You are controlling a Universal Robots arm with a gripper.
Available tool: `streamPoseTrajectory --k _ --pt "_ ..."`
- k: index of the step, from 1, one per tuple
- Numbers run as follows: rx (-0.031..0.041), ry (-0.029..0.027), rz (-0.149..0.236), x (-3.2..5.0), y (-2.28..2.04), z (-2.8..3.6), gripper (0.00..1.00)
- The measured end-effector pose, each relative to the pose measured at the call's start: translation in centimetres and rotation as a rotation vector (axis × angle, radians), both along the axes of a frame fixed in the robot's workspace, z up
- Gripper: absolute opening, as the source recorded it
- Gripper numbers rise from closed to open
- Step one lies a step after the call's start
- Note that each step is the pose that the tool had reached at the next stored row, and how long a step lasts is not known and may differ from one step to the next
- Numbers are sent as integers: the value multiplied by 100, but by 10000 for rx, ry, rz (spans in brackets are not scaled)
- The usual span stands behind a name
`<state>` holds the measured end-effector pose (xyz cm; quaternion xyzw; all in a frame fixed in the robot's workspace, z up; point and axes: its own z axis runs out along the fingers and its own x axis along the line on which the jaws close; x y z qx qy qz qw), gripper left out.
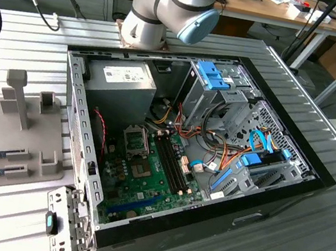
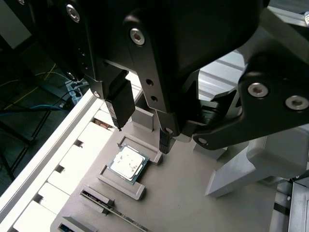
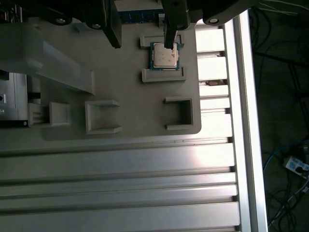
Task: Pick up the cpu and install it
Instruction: 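Pick up the cpu and move it towards the insertion slot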
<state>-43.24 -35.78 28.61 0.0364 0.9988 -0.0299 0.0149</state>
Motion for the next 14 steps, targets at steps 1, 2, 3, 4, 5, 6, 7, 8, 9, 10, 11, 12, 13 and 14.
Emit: streamPoseTrajectory --k 1,2,3,4,5,6,7,8,9,10,11,12,13,14 --pt "0 0 0 0 0 -1 48" --pt "0 0 0 0 0 -1 48" --pt "0 0 0 0 0 -2 48" --pt "0 0 0 0 0 -2 48" --pt "0 0 0 0 0 -2 48" --pt "0 0 0 0 0 -3 48" --pt "0 0 0 0 0 -3 49" --pt "0 0 0 0 0 -3 55" --pt "0 -1 0 0 0 -3 55" --pt "0 0 0 0 0 -4 62" --pt "0 0 0 0 0 -4 62" --pt "0 0 0 0 0 -4 62" --pt "0 0 0 0 0 -4 62" --pt "0 0 0 0 0 -5 62"
